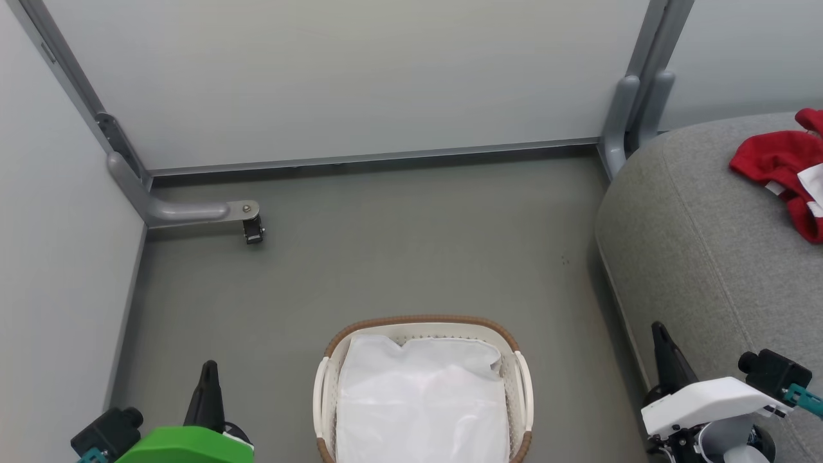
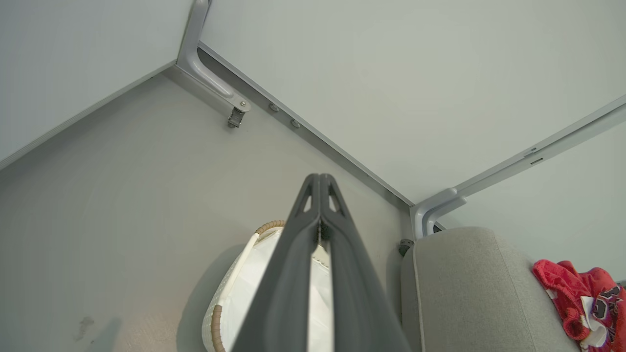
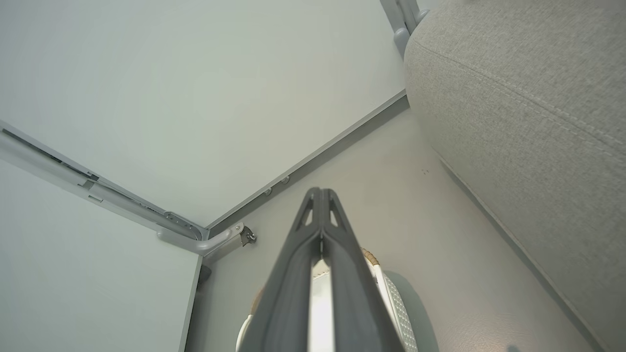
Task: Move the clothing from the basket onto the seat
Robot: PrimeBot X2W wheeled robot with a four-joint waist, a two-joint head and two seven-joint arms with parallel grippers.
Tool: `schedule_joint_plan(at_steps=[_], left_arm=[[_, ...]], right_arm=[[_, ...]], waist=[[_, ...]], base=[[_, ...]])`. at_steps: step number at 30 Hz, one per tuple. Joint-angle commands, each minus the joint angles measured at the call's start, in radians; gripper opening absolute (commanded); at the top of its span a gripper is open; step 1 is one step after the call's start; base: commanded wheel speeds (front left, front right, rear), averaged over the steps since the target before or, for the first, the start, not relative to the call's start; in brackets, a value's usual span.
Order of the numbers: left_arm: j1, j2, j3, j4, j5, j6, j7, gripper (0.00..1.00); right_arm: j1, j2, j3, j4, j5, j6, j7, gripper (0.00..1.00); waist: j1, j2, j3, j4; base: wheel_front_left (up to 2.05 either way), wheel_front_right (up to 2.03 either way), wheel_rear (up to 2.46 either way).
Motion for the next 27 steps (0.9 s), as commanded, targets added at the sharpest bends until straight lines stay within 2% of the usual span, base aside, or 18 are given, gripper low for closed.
schedule_joint_plan(at_steps=[1,27], left_arm=[[-0.033,0.001,0.013,-0.009,-0.034,-0.007,0.008,0.0],[-0.079,-0.011,0.084,-0.004,-0.307,-0.048,0.091,0.0]], right_arm=[[-0.023,-0.005,-0.006,-0.017,0.038,0.0,0.008,0.0],[-0.038,-0.007,-0.04,-0.035,0.353,-0.001,0.091,0.0]], waist=[[0.0,0.0,0.0,-0.001],[0.0,0.0,-0.004,-0.011]], base=[[0.0,0.0,0.0],[0.0,0.0,0.0]])
